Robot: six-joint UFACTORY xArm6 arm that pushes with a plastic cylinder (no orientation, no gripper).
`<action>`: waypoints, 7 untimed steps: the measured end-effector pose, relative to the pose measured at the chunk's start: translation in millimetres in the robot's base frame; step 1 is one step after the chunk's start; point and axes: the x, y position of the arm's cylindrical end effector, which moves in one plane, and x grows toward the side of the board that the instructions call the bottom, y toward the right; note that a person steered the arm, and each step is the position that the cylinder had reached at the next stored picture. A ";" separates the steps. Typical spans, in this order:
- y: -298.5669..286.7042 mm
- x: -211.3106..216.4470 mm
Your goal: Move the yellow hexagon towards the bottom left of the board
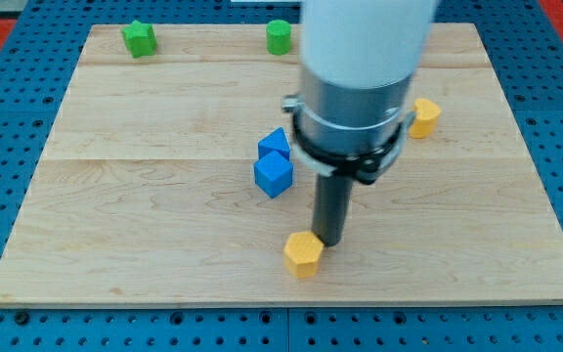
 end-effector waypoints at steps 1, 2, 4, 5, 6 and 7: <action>29.1 10.6; -80.3 35.7; -135.9 4.7; -105.2 -7.7; -165.4 -42.7; -194.0 -46.3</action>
